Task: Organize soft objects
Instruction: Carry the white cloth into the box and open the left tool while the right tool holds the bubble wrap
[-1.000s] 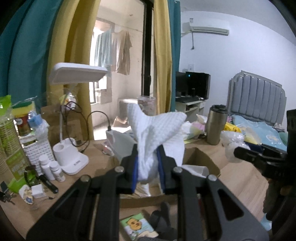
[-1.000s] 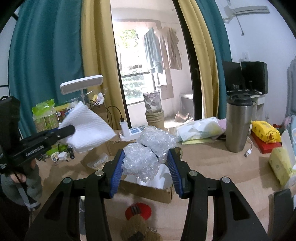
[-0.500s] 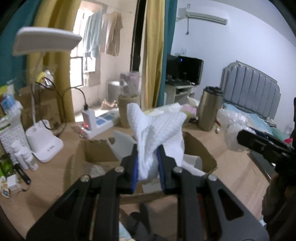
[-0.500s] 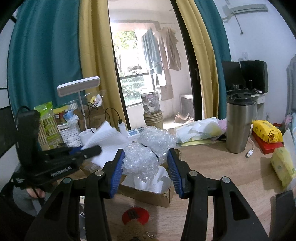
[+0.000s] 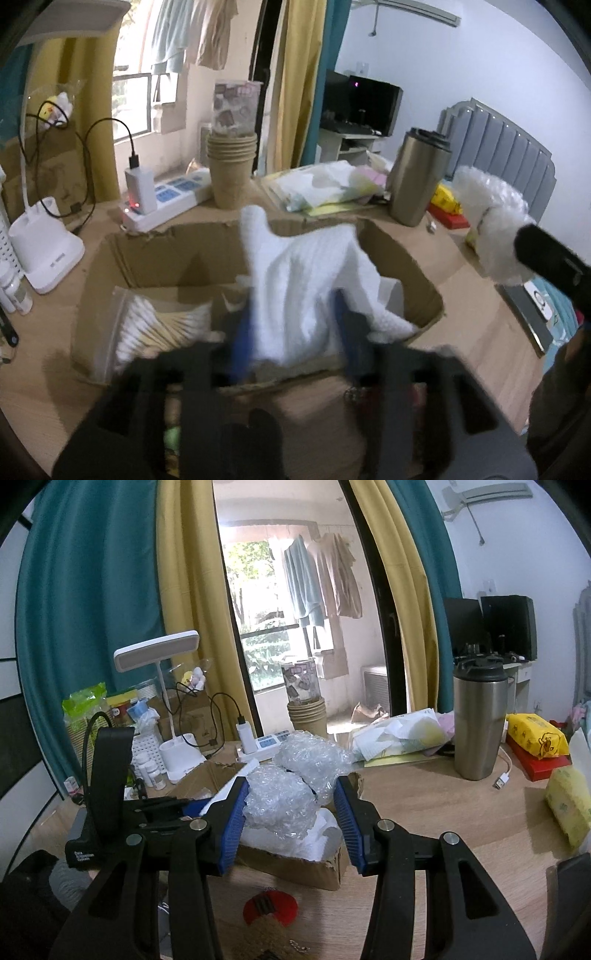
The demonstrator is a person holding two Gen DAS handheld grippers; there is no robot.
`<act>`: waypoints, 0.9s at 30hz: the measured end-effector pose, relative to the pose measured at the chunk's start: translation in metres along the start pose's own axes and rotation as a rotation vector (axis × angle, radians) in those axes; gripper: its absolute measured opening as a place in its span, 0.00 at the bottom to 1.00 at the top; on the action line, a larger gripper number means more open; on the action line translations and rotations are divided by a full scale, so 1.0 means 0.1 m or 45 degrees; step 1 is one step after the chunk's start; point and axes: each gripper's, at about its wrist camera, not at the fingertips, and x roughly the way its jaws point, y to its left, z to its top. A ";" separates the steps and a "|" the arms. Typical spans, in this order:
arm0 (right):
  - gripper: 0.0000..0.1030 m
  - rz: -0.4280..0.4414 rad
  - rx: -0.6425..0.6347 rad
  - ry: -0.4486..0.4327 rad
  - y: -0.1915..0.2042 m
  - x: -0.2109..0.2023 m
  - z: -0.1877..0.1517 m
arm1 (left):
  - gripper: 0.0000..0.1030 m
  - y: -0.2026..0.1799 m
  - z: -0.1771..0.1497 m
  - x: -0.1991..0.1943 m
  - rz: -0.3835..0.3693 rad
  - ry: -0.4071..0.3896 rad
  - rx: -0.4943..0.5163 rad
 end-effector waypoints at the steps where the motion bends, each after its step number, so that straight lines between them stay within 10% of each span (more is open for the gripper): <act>1: 0.47 -0.001 -0.001 -0.001 0.00 0.00 0.00 | 0.79 0.00 0.00 0.00 -0.007 -0.001 -0.008; 27: 0.47 0.167 -0.002 0.152 0.30 0.55 -0.12 | 0.81 0.25 -0.06 -0.96 0.079 -0.199 -0.013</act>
